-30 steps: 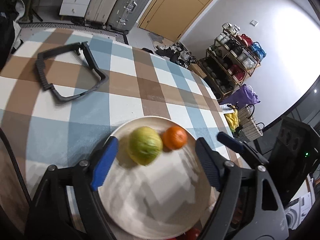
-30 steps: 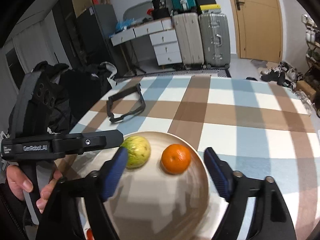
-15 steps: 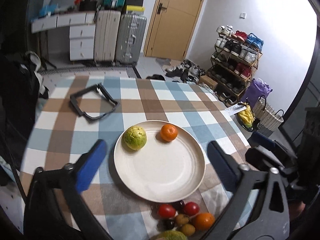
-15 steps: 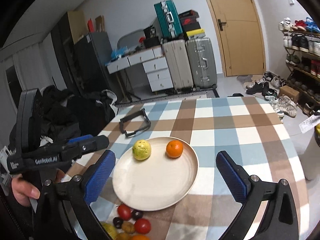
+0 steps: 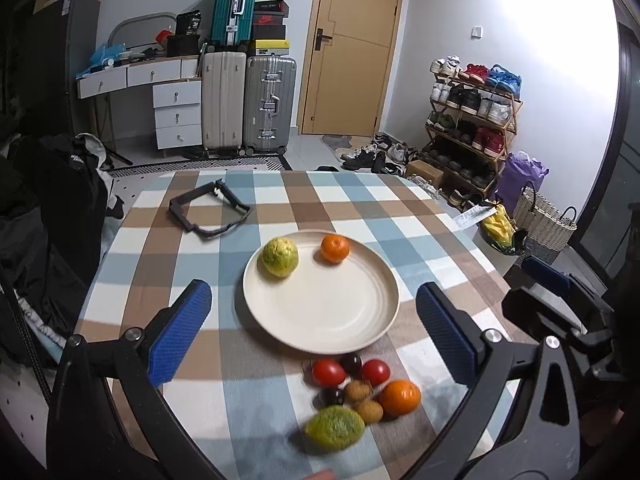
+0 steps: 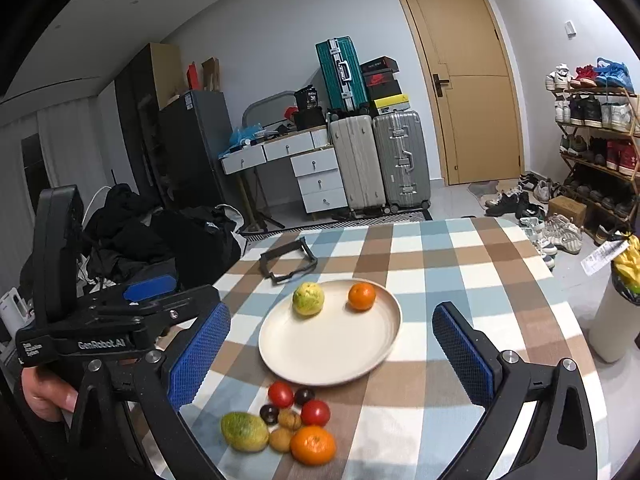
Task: Organize fruits
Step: 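Move both grippers back toward the remaining fruit cluster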
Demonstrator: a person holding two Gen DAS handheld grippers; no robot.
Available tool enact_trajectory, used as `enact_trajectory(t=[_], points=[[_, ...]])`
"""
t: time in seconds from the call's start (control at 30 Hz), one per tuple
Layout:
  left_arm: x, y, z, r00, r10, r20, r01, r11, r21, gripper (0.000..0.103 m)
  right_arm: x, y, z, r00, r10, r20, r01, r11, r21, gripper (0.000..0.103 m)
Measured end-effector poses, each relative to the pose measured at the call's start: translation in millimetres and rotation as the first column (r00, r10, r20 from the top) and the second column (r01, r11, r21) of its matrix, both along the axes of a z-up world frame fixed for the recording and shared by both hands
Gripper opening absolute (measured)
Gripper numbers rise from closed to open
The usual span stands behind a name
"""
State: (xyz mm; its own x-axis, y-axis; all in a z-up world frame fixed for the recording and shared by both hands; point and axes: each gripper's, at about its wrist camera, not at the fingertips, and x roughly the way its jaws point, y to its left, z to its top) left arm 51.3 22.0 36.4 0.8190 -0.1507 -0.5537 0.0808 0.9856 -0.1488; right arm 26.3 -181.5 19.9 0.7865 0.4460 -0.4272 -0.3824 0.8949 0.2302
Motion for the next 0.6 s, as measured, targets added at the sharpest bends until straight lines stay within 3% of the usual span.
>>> enact_trajectory(t=[0.23, 0.6], points=[[-28.9, -1.1, -13.5, 1.000, 0.004, -0.007, -0.004, 1.000, 0.025, 0.102, -21.3, 4.2, -18.8, 0.999, -0.024, -0.035, 0.023, 0.999, -0.044, 0.103], [-42.0, -0.5, -67.2, 0.993, -0.032, -0.116, 0.028, 0.999, -0.036, 0.102, -42.0, 9.3, -50.2, 0.995, -0.059, -0.082, 0.050, 0.992, -0.115, 0.103]])
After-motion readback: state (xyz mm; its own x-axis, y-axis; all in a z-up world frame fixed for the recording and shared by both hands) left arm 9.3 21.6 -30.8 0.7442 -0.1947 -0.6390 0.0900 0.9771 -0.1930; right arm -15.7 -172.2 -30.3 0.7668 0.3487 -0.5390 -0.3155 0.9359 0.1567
